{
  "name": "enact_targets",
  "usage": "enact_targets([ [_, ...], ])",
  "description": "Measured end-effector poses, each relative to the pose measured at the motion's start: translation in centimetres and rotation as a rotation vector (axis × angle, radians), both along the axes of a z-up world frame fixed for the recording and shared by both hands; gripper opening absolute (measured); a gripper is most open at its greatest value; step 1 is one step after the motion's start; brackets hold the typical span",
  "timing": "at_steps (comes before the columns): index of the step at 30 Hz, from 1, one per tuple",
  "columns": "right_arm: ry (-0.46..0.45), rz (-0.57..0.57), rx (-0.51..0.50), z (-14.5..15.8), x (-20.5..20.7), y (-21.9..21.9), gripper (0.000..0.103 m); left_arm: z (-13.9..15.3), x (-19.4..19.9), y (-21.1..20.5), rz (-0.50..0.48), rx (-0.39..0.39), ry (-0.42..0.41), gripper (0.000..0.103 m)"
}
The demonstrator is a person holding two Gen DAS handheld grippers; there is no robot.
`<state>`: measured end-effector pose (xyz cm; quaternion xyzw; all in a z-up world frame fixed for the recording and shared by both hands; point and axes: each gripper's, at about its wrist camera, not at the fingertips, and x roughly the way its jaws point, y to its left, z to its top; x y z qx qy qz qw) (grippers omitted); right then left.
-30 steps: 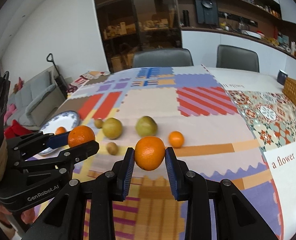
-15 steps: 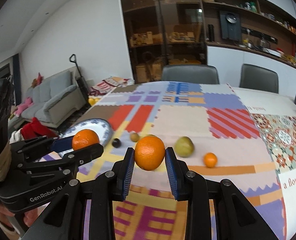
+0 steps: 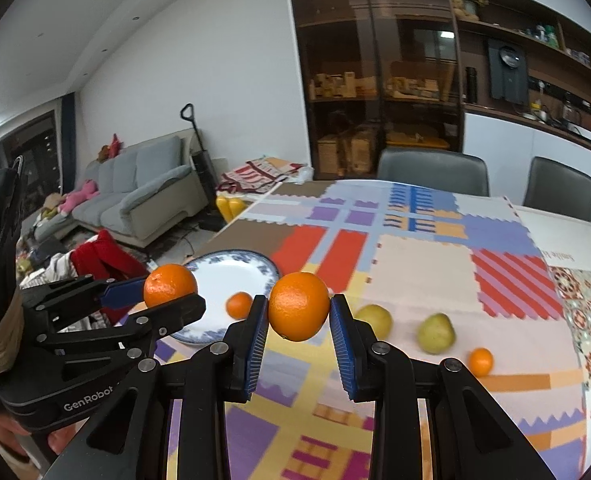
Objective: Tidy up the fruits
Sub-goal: 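Carry both fruits onto the plate and open both tools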
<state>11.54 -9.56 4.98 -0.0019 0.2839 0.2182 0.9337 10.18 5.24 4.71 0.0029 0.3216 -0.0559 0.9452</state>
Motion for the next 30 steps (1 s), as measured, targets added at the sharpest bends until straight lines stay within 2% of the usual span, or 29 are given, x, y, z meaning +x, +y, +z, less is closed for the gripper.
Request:
enact_targets([
  [7, 0.022, 0.058, 0.011, 0.0, 2.0, 3.1, 0.033, -0.3, 1.2, 3.0, 0.039, 0.018, 0.007, 0.040],
  [16, 0.061, 0.128, -0.036, -0.9, 4.8, 8.0, 0.033, -2.3, 3.7, 7.5, 0.090, 0.010, 0.058, 0.040],
  [30, 0.166, 0.180, -0.118, -5.2, 10.9, 14.1, 0.033, -7.0, 9.2, 11.6, 0.096, 0.025, 0.163, 0.040],
])
